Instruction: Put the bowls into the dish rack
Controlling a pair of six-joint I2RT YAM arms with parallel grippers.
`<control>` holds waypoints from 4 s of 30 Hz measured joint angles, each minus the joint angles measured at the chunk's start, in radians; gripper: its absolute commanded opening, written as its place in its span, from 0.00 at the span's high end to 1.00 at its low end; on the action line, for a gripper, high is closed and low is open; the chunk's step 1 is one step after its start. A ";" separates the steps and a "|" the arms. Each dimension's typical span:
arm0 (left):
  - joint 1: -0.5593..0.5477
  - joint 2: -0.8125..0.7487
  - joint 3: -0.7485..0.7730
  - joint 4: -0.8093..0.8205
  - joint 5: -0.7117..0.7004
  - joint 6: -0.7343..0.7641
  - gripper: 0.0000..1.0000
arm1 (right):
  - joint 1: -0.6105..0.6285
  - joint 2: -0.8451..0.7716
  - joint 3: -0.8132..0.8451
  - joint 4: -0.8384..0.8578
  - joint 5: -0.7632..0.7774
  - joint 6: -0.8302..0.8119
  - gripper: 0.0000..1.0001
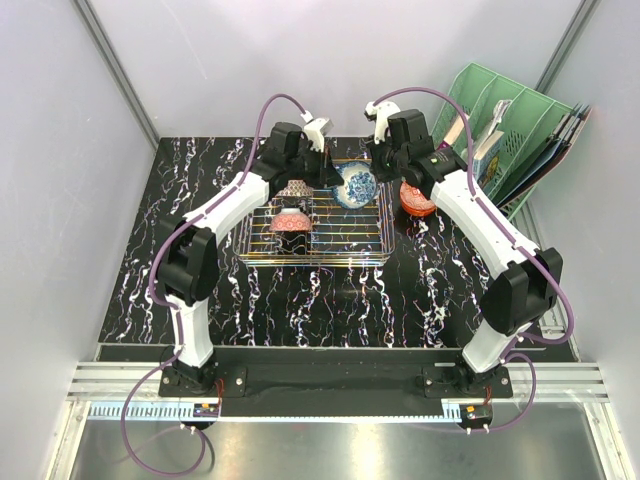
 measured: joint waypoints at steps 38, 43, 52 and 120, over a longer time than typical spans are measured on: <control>0.164 -0.212 -0.265 0.186 0.260 -0.043 1.00 | -0.180 0.171 -0.050 0.280 -1.075 0.518 0.09; 0.148 -0.212 -0.265 0.194 0.261 -0.043 1.00 | -0.175 0.171 -0.092 0.356 -1.126 0.591 0.11; 0.148 -0.214 -0.265 0.209 0.269 -0.048 1.00 | -0.180 0.171 -0.121 0.435 -1.135 0.642 0.59; 0.932 -0.737 -0.566 -0.152 0.283 0.195 0.07 | 0.163 0.457 0.142 0.021 0.483 -0.450 1.00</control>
